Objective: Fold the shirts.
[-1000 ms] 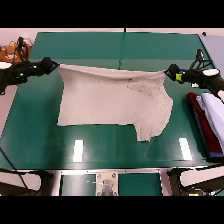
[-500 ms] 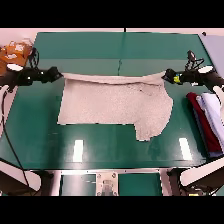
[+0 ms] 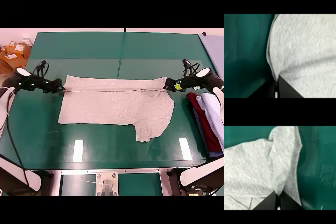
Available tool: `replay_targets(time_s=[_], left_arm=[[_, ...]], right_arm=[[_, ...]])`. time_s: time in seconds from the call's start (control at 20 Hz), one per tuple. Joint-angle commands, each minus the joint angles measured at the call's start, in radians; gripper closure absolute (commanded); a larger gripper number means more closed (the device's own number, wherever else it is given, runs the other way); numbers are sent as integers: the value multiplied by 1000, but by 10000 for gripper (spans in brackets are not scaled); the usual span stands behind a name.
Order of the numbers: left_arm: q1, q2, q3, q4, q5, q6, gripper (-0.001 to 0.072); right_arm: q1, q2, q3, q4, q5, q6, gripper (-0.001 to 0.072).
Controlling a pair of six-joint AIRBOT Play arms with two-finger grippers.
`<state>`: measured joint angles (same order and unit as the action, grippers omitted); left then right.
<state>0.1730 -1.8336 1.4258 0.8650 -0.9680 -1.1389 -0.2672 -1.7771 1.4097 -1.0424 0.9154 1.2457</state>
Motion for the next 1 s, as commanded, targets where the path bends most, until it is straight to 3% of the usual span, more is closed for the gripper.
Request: replay_targets(time_s=[0.0,0.05,0.1,0.15,0.25,0.35,0.4,0.45,0.5,0.55,0.75,0.85,0.95], left_arm=[[-34,-7,-3,10,66,-5,684],[-34,-5,-3,10,58,-21,668],[-29,0,-2,16,39,-40,360],[-19,4,11,19,2,-68,72],[17,7,86,19,-147,-113,56],[69,7,196,19,-339,-172,57],[93,7,243,19,-429,-194,121],[118,7,276,19,-522,-198,383],[133,8,289,19,-599,-197,600],[140,11,288,30,-656,-208,686],[106,201,102,214,-601,-244,687],[102,402,-121,219,-476,-233,687],[102,643,-404,206,-339,-269,687]], right_arm=[[13,0,1,11,7,8,691],[12,0,11,10,31,16,563],[2,4,24,9,68,16,447],[-14,15,39,10,116,17,426],[-58,56,54,9,195,46,426],[-113,110,51,-3,268,65,427],[-140,134,42,-11,303,80,444],[-169,167,14,-15,330,99,526],[-192,201,-26,-18,352,113,638],[-214,248,-83,-22,369,122,699],[-254,537,-412,-138,362,263,700],[-253,703,-612,-172,350,361,699],[-247,845,-809,-129,334,375,688]])
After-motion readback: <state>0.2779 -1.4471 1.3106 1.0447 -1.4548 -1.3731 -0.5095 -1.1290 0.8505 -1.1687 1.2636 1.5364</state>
